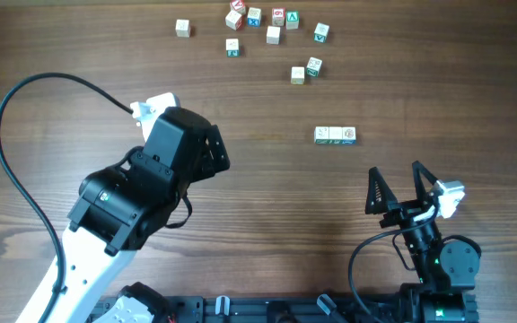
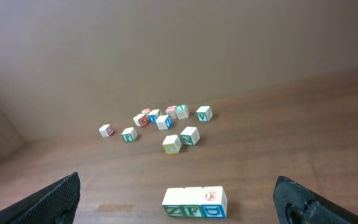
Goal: Form a horizontal line
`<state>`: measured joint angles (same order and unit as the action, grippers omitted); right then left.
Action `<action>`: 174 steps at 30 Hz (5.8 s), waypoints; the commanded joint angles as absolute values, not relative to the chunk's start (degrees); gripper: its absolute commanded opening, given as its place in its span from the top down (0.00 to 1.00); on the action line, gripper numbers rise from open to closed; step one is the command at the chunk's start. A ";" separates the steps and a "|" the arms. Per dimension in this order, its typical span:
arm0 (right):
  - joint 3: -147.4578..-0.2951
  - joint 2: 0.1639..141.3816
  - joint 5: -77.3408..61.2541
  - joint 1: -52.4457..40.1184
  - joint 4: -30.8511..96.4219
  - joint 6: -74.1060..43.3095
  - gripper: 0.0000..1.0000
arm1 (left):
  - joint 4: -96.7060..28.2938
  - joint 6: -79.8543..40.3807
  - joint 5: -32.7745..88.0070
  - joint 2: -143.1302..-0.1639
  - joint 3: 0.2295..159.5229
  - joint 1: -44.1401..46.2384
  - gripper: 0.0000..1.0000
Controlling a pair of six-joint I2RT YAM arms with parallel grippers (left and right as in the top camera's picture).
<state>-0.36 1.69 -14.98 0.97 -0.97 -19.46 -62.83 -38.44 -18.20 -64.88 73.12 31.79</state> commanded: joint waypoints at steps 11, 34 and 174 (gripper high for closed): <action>-0.40 2.81 -15.07 1.15 -0.99 -19.66 0.00 | -62.65 -38.30 -19.16 -65.06 72.99 32.03 0.00; -0.40 2.81 -15.07 1.15 -0.99 -19.66 0.00 | -43.88 -34.72 -15.35 -41.78 49.30 20.08 0.00; -0.40 2.81 -13.78 -0.14 -0.91 -7.51 0.00 | -4.01 -0.21 4.43 -0.16 0.34 0.47 0.00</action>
